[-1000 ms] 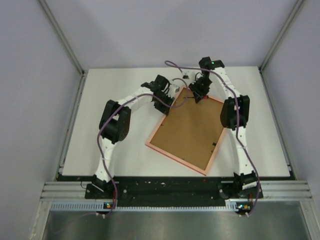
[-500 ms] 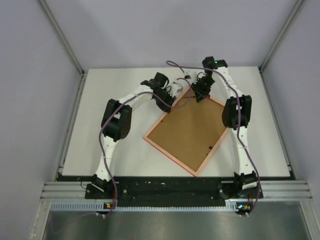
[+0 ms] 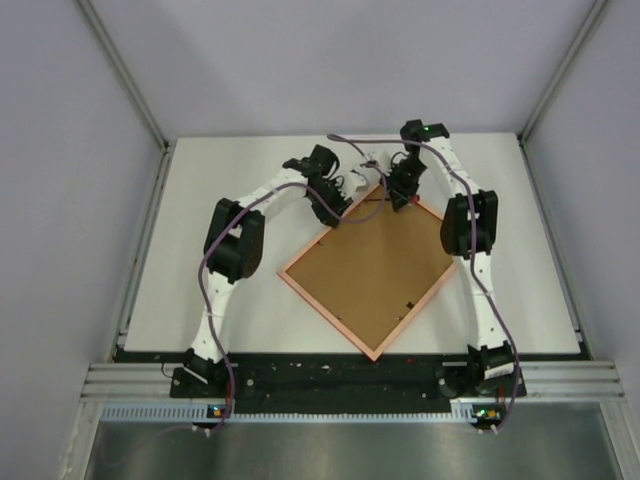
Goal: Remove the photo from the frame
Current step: Release the photo frame item from the photo frame.
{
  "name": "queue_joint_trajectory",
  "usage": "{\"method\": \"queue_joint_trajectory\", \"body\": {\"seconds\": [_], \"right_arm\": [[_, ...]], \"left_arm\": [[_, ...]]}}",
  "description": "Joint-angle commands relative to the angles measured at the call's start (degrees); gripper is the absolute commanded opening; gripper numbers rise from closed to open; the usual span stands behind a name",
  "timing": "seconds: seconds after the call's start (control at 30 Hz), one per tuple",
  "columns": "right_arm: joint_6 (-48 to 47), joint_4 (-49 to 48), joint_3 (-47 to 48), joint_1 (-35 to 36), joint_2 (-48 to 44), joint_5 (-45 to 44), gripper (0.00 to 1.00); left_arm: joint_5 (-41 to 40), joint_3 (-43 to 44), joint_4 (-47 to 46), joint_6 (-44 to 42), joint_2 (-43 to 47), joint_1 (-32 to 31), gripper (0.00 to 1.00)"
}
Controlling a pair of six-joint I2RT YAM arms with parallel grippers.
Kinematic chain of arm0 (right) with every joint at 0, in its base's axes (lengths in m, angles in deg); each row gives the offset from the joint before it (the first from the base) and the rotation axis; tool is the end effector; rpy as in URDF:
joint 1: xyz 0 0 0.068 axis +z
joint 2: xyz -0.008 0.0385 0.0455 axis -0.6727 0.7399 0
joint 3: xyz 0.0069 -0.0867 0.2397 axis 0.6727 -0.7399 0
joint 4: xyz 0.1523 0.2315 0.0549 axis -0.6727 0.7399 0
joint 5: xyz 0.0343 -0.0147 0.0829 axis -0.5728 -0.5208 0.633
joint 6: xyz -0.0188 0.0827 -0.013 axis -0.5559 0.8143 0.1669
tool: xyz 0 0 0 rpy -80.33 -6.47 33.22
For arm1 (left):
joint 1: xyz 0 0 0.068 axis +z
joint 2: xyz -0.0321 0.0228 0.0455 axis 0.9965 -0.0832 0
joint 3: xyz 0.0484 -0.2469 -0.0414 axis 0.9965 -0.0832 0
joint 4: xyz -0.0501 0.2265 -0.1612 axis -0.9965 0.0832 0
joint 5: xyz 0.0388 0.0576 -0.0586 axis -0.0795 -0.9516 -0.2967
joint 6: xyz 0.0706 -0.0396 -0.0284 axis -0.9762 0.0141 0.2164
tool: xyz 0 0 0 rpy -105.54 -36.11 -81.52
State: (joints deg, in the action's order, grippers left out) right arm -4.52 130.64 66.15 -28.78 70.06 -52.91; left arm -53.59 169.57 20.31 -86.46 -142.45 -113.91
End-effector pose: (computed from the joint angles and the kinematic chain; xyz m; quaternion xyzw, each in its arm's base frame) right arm 0.4925 0.1505 0.1398 -0.5304 0.8188 0.1848 0.1184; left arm 0.4382 -0.2738 0.1204 0.5177 0.8070 -0.1923 0.2092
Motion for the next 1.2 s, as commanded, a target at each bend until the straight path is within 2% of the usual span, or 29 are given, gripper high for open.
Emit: {"method": "queue_joint_trajectory", "body": {"seconds": [0.0,0.33,0.6,0.93,1.17], "right_arm": [[-3.99,7.39,-0.51,3.02,-1.12,1.46,0.0],[-9.0,7.39,-6.22,4.26,-4.37,1.29,0.0],[-6.98,7.39,1.42,4.43,-0.33,-1.43,0.0],[-11.99,7.13,4.23,5.58,2.39,-6.62,0.0],[-13.23,5.29,5.12,4.43,4.24,-6.89,0.0]], "left_arm": [[4.9,1.67,2.57,-7.12,-0.23,-1.72,0.0],[4.9,2.56,4.95,-11.16,-0.05,-2.6,0.0],[5.52,3.17,6.53,-13.36,0.12,-3.22,0.0],[5.61,5.63,8.2,-16.61,-0.67,-5.06,0.0],[5.34,7.3,9.34,-18.72,-0.93,-6.38,0.0]]}}
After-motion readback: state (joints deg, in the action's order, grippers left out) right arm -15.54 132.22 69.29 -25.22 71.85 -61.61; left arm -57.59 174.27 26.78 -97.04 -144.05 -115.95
